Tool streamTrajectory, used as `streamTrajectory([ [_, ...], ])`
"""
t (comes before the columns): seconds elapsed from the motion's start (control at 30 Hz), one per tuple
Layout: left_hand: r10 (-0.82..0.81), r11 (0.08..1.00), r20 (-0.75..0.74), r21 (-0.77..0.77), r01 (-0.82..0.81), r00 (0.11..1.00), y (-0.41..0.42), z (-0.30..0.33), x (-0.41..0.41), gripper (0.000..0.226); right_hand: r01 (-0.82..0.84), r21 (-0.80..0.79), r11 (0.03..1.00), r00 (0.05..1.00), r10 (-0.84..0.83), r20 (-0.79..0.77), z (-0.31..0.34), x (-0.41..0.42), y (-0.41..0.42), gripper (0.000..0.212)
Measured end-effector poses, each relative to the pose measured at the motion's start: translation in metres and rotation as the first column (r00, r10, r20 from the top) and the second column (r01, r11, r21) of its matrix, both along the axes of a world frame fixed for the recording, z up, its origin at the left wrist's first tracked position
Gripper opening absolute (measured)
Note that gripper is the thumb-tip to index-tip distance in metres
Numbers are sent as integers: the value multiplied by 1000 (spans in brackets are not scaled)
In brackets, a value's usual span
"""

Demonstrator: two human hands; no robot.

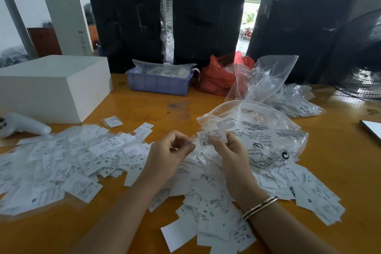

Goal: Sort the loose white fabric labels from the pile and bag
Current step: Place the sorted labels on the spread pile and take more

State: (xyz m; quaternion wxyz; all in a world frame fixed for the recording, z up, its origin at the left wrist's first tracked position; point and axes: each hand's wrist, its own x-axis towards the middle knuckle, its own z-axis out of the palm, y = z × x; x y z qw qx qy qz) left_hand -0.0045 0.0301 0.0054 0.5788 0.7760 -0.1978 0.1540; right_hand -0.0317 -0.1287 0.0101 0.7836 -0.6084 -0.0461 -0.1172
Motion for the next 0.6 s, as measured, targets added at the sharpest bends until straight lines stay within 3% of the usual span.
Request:
streamTrajectory([
  [0.1, -13, 1000, 5, -5, 13, 1000, 1, 0, 0, 13, 44, -116, 992, 999, -42, 18, -1, 0, 0, 25],
  [0.23, -44, 999, 6, -8, 44, 999, 0, 2, -1, 5, 117, -224, 968, 993, -107, 52, -2, 2, -1, 29],
  [0.47, -57, 994, -44, -98, 53, 997, 0, 4, -3, 29, -7, -50, 999, 1000, 8, 18, -1, 1, -1, 18],
  [0.6, -42, 992, -55, -122, 35, 998, 1, 4, -2, 29, 20, -61, 998, 999, -22, -31, 0, 0, 0, 16],
])
